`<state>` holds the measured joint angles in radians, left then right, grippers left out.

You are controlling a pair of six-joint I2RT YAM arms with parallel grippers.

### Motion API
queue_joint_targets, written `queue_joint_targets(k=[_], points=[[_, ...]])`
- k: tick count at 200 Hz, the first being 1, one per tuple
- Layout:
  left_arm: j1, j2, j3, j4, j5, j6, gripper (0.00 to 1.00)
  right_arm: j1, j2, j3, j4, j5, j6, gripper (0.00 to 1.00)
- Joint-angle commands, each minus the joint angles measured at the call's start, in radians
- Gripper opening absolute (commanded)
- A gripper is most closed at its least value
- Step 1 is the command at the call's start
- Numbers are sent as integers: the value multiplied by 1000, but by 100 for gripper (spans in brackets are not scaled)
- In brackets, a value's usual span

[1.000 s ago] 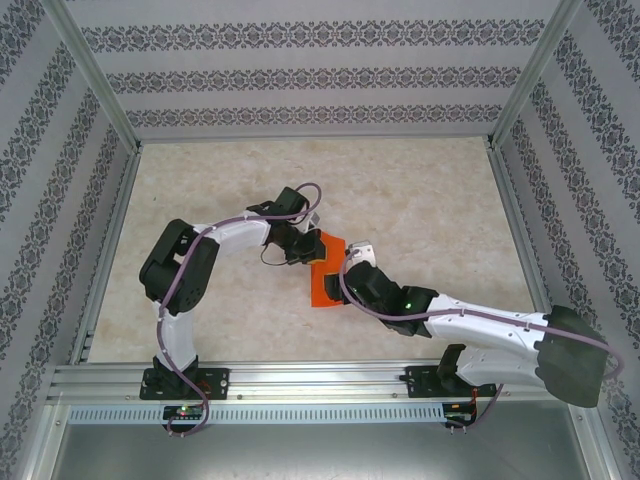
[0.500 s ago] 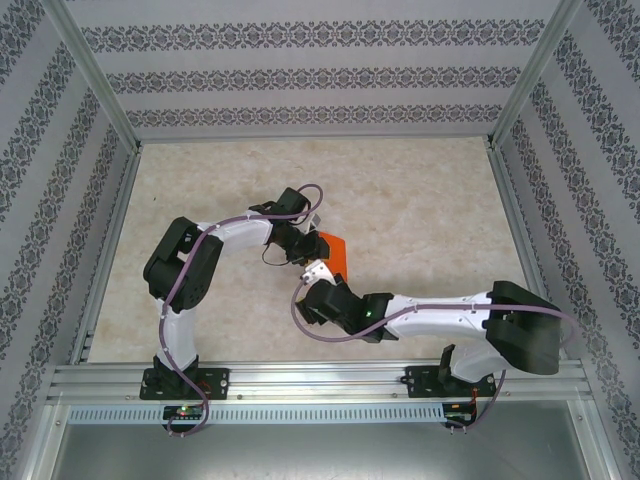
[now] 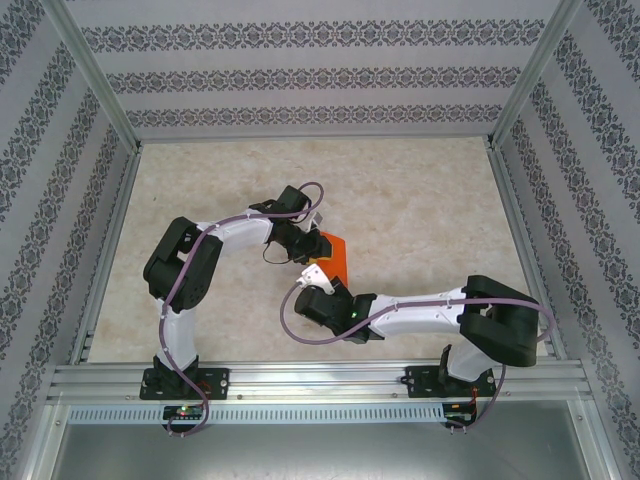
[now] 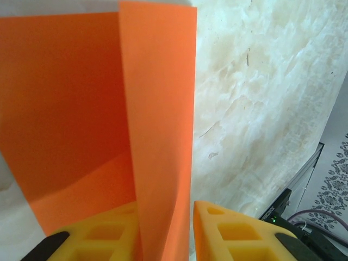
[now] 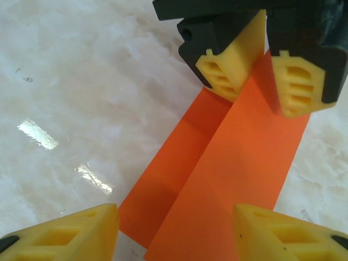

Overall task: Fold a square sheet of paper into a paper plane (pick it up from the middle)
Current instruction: Fold the triangle a second time at the center of the table.

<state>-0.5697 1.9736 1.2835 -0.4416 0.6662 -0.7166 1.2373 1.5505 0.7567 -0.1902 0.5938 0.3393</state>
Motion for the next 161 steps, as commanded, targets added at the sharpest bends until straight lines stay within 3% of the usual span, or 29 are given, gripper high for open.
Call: queue_joint_targets(k=[1,69,119,161], points=[[10,-15,22,-21,15,5,29,13,14,28,8,65,5,50],[9,-52,37,-66,-37,25,30,12,-2,41,-61,140,44,16],[30,-127,58,-199,-211,65,35,7,-43,76,-122,158,84,2],[118,-266,7,-269,-358,78,44,-39,-145,143,-264,152,200,0]])
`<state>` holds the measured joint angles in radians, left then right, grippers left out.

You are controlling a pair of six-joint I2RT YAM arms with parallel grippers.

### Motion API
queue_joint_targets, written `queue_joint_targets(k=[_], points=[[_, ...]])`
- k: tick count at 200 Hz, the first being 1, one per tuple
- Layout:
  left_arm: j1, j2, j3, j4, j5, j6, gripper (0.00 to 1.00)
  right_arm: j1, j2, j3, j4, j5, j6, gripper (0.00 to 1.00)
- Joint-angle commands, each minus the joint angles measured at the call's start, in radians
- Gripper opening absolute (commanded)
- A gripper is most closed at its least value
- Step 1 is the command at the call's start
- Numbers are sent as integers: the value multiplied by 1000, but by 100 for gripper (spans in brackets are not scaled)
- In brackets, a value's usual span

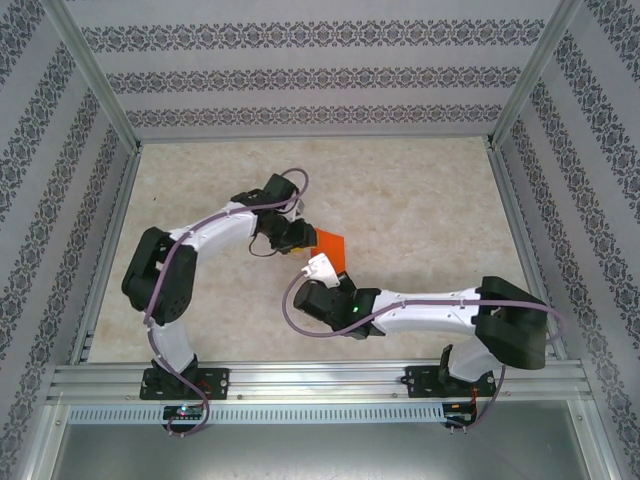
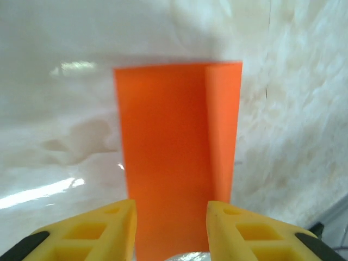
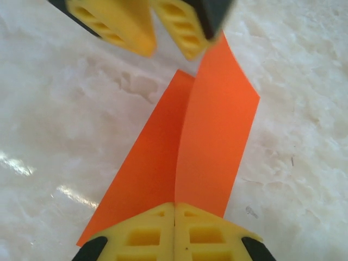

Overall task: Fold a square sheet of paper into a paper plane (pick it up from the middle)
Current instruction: Fold the triangle a second time at the center of the table.

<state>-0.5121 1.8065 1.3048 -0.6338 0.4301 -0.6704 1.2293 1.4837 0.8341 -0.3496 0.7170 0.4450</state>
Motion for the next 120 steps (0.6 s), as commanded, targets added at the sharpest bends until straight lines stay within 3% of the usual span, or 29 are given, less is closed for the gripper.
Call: queue_joint_targets(k=[1,61,120], points=[[63,-104,-18,-78,-124,31,44,-32,-81,67,-108,27,97,0],[140,-290,-128,-82,-205,38,51,-48,-106,333,-316,29,165,0],[143,-315,-156,-81,-164,64,49,-52,-8,444,-439,72,307,2]])
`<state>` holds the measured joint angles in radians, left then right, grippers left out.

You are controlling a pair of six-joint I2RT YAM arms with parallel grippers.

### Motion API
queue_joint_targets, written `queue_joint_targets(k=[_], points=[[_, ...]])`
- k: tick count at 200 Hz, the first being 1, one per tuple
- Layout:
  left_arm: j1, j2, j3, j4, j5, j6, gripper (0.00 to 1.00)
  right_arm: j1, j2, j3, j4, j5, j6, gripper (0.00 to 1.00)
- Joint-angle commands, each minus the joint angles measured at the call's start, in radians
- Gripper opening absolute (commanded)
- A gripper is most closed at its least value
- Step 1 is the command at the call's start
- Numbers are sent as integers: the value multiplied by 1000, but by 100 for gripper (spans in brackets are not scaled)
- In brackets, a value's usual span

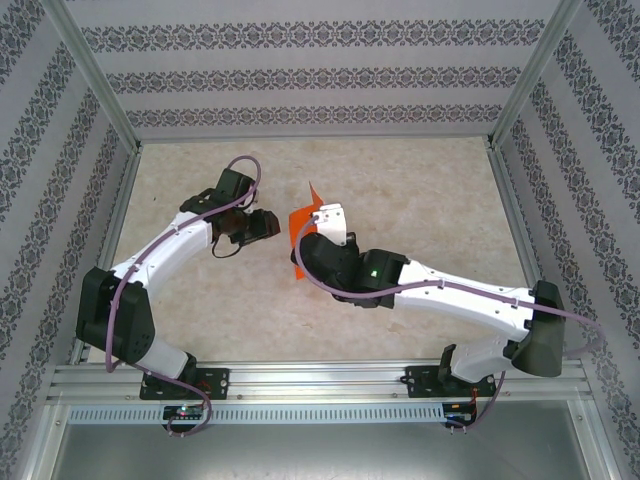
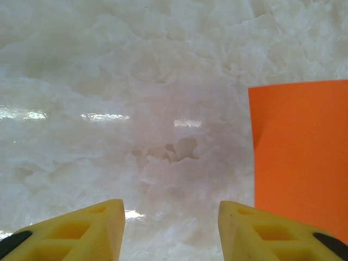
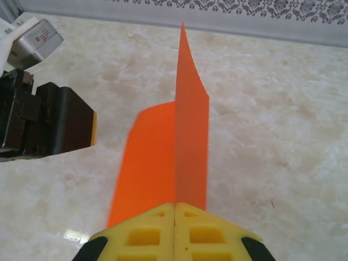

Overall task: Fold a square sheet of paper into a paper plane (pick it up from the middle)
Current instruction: Fold the triangle a second time at the center of the table.

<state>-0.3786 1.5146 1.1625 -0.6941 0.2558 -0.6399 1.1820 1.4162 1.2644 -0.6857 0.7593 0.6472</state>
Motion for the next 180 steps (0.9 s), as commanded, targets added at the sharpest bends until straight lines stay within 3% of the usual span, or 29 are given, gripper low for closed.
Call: queue_joint_targets(k=[1,76,115,141,159,180], points=[[10,-22,-13,-22,11,34,49,-4,62,14,-103,30,108,2],[9,-29,-86,7,25,16,47,77,386,185,-352,131,458,1],[10,-24,-105,28,44,4,47,76,403,195,-391,144,569,1],[10,-7,-133,78,108,-24,40,75,372,129,-317,119,588,1],[10,6,-161,133,188,-50,34,71,354,59,-156,40,499,2],[10,24,-189,192,269,-76,30,70,351,-4,-56,-47,499,2]])
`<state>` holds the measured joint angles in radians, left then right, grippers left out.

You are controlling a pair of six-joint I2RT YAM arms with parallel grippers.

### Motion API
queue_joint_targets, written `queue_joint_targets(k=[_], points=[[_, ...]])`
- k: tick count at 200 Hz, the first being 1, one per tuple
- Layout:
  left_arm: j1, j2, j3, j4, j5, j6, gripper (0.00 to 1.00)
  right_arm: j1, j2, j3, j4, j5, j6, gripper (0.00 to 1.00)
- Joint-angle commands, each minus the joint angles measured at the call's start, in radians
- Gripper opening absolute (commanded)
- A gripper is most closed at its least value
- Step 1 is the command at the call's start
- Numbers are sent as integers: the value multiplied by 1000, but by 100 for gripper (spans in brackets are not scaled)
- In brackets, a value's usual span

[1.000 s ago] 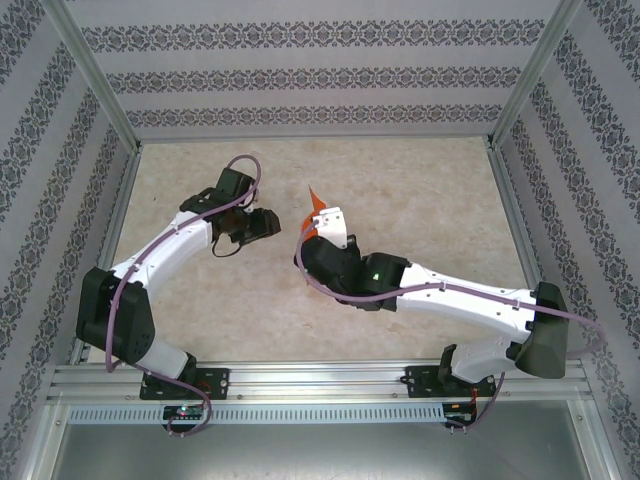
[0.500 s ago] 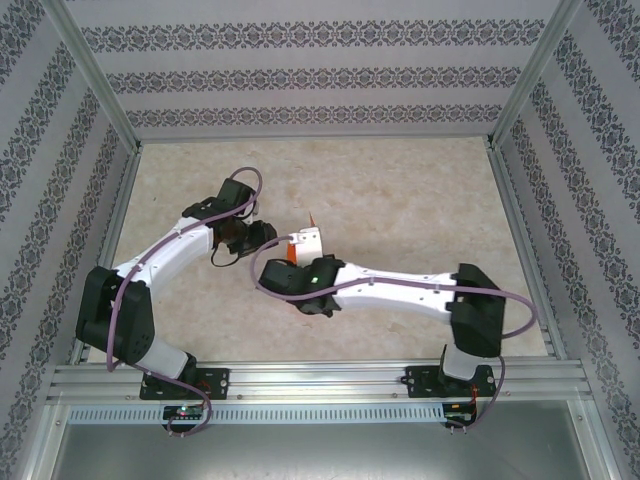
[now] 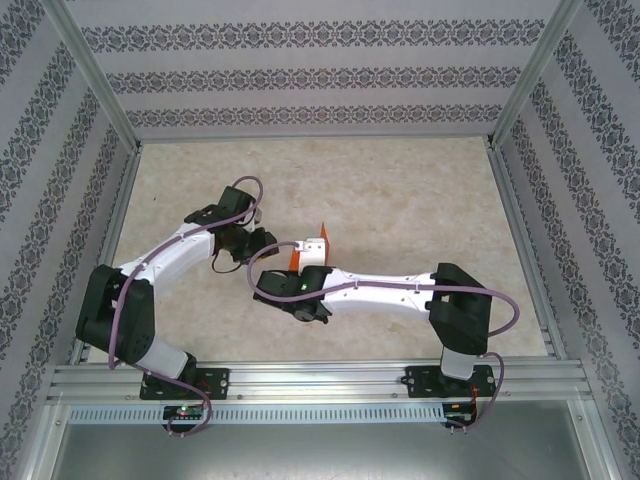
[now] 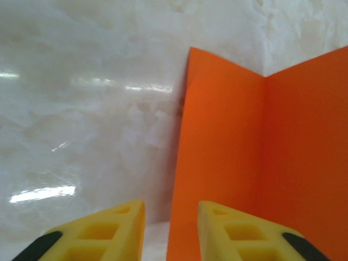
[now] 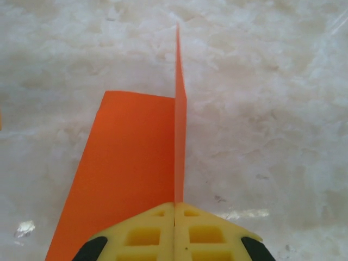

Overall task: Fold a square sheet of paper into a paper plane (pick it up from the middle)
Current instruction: Fold the triangle a second time at the center of the table.

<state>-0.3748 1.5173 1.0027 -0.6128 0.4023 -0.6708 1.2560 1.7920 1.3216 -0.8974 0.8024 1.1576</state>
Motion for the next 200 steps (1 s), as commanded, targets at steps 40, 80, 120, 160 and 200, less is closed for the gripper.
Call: queue_joint_targets(k=[40,80,120,160,200], points=[[3,89,-48,156,216,-52,26,0,-8,-92,204,-132,-5,2],[-33,158,-53,184,272,-50,22,-4,-17,-125,242,-146,-2,3],[-90,230,-39,221,308,-61,19,-4,-22,-166,276,-160,16,4],[-104,285,-38,224,277,-67,17,-3,-35,-211,340,-180,11,5],[-111,318,-42,220,248,-62,14,-4,-54,-245,377,-201,5,6]])
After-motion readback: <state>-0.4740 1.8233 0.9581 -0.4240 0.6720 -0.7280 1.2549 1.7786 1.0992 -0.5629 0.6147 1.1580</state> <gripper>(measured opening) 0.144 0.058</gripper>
